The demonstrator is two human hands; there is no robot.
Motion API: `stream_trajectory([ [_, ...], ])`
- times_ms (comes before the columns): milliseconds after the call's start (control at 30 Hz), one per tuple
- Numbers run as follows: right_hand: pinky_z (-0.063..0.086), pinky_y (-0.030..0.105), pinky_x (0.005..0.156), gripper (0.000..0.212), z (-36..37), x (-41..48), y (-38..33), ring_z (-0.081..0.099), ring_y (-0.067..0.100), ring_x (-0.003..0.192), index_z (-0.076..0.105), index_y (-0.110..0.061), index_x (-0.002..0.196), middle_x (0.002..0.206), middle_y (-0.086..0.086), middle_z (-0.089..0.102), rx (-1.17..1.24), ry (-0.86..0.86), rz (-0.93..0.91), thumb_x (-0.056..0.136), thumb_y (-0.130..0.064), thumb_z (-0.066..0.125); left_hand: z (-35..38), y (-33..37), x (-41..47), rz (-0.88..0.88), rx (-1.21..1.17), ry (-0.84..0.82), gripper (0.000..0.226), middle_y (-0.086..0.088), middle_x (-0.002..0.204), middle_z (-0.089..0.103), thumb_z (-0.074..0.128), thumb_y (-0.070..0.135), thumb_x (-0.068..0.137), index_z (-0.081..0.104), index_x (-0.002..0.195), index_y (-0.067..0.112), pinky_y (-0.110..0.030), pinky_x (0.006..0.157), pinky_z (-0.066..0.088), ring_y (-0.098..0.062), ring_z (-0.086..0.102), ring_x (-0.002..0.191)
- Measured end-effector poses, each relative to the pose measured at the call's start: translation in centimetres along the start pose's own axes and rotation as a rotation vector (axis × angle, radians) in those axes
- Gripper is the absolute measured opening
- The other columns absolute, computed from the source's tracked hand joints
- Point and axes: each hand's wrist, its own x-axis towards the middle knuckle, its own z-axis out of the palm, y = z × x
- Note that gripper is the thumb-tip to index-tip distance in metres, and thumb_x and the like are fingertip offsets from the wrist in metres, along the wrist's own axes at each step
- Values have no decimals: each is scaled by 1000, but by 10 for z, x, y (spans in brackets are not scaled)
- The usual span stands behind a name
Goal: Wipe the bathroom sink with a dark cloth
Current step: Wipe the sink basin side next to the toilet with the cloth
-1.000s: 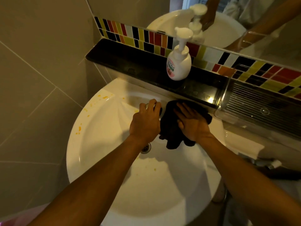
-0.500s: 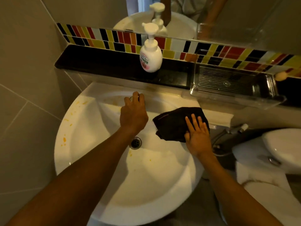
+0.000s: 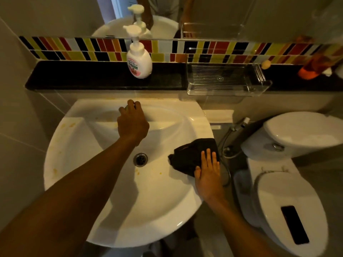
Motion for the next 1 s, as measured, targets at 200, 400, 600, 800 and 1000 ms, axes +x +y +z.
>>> stream_trajectory([
  [200,12,44,121,68,20,-75,-16,-16,13,146,10,-22,150,158,-7,-6,214,28,91,89,-52,7,2,-1,2,-10,7,-12,58,-17,134,43,69,21,82,41,130,7,-48,90,48,-40,47,114],
  [400,7,40,120,64,17,-65,-7,-29,9,142,2,-24,151,157,-9,-17,215,-26,65,92,-48,12,3,-2,3,-6,-16,-18,60,-17,136,42,70,20,81,40,132,7,-48,92,47,-40,46,115],
  [600,7,45,121,60,-12,36,5,-16,23,147,-1,-20,152,161,-1,-12,71,-49,28,100,-33,26,5,-2,2,11,-46,11,56,-17,134,44,67,18,82,40,131,8,-47,88,49,-40,48,113],
  [800,8,49,121,59,-24,121,4,-13,23,147,-2,-23,152,161,1,-9,-63,-79,-106,100,-40,21,4,-1,2,2,-56,25,50,-15,132,44,63,15,83,42,128,9,-41,80,50,-37,48,111],
  [1000,-7,42,120,57,-29,174,-19,-7,20,148,2,-22,152,162,1,-1,-250,-50,-286,99,-38,17,9,-1,4,-27,-9,28,54,-12,141,41,62,18,84,40,133,12,-39,80,51,-37,47,116],
])
